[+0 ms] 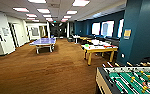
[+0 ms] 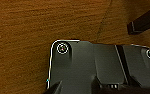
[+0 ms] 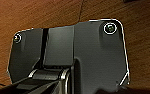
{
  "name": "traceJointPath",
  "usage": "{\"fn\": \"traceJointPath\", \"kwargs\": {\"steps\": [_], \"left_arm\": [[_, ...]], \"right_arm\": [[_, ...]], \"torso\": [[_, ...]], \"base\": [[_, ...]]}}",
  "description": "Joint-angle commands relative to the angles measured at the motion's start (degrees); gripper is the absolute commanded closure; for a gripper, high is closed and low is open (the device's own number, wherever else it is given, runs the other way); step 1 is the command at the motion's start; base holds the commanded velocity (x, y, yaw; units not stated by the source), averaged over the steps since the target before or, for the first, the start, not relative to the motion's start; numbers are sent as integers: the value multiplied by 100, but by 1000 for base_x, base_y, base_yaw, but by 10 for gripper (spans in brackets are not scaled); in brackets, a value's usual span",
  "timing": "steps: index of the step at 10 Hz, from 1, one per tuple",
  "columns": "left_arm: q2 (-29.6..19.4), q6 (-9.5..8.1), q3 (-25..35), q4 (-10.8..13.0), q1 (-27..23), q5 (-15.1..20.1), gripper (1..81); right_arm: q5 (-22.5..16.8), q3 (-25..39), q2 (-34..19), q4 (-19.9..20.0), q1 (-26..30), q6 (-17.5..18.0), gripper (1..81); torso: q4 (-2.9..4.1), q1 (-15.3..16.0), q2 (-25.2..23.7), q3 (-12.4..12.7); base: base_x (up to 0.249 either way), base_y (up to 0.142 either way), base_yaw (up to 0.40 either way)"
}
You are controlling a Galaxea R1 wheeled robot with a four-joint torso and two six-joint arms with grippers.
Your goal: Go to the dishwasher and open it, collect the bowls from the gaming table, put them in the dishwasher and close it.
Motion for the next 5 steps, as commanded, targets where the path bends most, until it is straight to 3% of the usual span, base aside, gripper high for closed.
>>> {"fn": "traceJointPath", "kwargs": {"steps": [1, 5], "left_arm": [[-75, -11, -35, 2, -454, 180, 10], [-57, -11, -35, 2, -454, 180, 10]], "right_arm": [[-224, 12, 43, -13, 451, 4, 10], [-224, 12, 34, -13, 433, 4, 10]], "torso": [[0, 5, 0, 0], [0, 5, 0, 0]], "base": [[138, 102, 0], [143, 89, 0]]}}
